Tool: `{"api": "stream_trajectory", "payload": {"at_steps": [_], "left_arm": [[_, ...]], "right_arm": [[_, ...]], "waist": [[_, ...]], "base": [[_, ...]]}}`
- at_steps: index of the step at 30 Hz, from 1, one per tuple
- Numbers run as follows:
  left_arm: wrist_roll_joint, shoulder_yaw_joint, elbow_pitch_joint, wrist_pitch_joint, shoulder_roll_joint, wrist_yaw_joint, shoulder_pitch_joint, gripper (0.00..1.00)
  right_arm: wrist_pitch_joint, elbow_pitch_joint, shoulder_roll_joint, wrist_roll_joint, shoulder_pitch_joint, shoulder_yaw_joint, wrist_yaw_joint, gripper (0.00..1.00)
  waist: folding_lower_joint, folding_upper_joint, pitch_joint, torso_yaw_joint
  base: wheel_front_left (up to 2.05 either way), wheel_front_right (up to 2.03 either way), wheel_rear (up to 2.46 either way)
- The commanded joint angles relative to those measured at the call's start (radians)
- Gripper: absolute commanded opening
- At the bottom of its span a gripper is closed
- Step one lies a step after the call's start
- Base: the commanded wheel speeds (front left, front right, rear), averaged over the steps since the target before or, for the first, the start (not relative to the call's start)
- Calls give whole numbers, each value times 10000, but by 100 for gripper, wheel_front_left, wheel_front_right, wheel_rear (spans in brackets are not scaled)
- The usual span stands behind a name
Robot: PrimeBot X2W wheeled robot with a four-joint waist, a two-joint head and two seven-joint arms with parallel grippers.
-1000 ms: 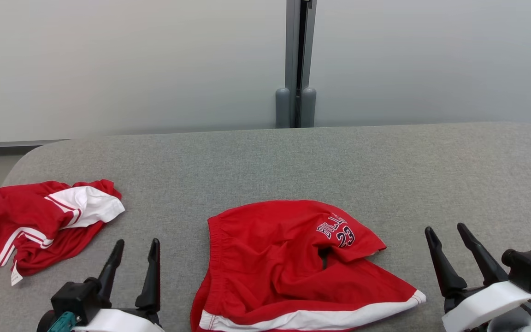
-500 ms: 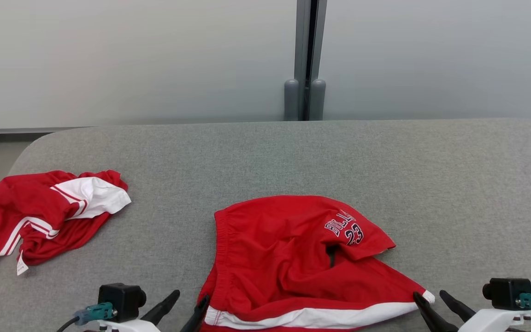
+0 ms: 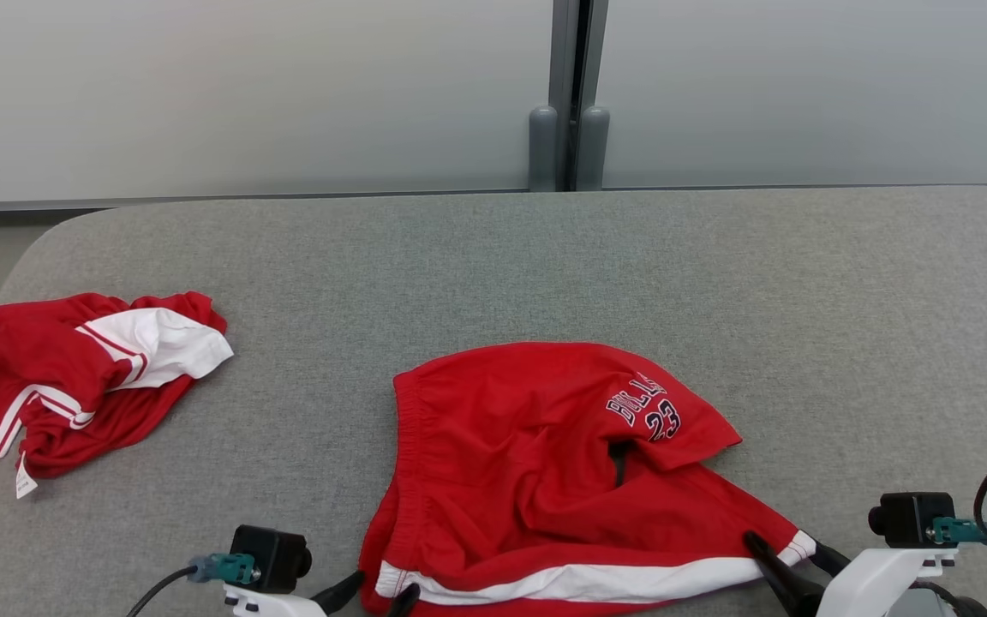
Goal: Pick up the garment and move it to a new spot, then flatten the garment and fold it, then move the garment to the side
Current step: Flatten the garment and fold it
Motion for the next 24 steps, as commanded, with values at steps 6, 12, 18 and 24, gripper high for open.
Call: {"api": "stream_trajectory", "payload": {"at_steps": [6, 12, 18, 24], "left_arm": [[-138, -236, 549, -205, 171, -67, -605, 100], [-511, -705, 1063, -209, 256, -89, -884, 75], [-840, -1094, 1238, -353, 464, -83, -974, 0], [-1204, -986, 809, -872, 825, -85, -875, 0]], "right_arm": [[65, 441, 71, 302, -331, 305, 4, 100], [98, 839, 121, 412, -439, 490, 4, 40], [-116, 874, 78, 492, -536, 625, 4, 0], [-1000, 86, -95, 1039, -515, 643, 5, 0]], "waist": [[-1, 0, 83, -49], [-1, 0, 98, -55], [-1, 0, 31, -97], [-1, 0, -302, -138]], "base": [[0, 0, 0], [0, 0, 0], [0, 0, 0], [0, 0, 0]]}}
